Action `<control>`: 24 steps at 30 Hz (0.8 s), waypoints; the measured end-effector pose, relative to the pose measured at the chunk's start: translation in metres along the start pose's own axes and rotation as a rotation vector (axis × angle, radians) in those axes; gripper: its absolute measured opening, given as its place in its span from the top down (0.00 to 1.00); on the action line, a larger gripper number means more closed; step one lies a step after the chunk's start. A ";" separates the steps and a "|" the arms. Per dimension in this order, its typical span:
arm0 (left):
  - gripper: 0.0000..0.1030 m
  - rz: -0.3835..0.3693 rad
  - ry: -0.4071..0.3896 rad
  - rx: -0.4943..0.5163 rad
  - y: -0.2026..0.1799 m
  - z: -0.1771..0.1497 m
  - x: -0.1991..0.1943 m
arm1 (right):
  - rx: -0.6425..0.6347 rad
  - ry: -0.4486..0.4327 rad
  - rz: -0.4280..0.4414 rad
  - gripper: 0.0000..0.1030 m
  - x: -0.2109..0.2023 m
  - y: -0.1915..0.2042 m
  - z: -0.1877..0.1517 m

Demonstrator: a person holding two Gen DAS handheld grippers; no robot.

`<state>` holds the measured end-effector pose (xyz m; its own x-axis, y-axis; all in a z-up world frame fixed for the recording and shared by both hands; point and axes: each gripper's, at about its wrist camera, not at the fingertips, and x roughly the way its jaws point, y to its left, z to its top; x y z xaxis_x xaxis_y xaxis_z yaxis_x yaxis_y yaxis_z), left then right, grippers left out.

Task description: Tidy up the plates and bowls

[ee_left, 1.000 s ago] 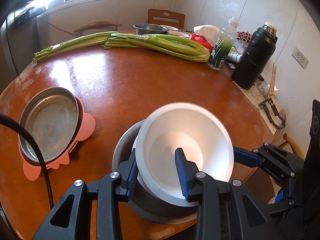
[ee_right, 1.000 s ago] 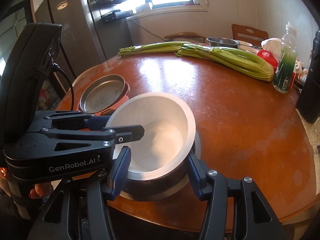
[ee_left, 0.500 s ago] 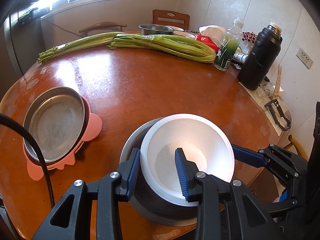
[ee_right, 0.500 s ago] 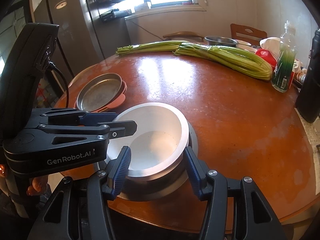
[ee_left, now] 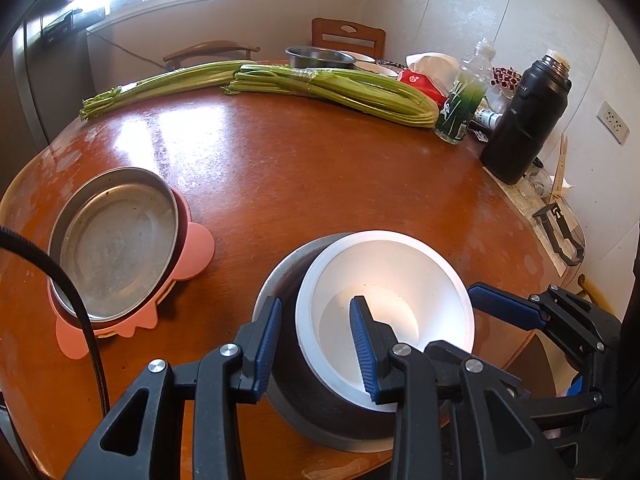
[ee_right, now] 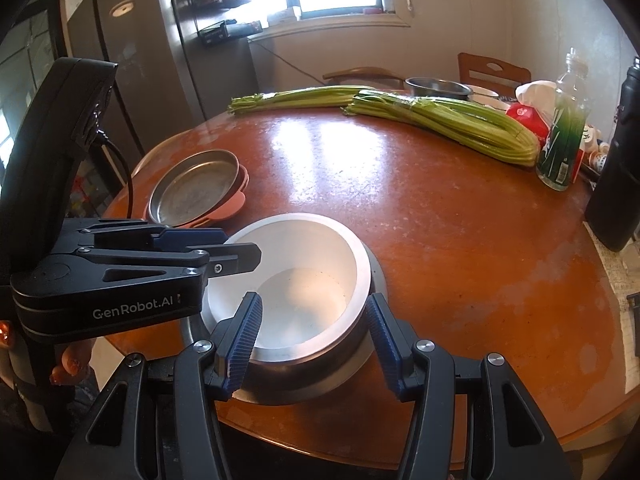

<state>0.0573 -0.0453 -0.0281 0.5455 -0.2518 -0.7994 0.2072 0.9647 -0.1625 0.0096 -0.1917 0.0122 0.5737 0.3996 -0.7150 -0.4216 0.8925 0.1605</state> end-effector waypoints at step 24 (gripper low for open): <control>0.56 -0.042 -0.007 -0.059 0.024 0.000 -0.004 | 0.054 -0.001 -0.004 0.38 0.009 -0.019 0.014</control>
<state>0.0595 -0.0215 -0.0286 0.5431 -0.2927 -0.7870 0.1824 0.9560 -0.2297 0.0323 -0.2023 0.0123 0.5763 0.3961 -0.7148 -0.3808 0.9041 0.1940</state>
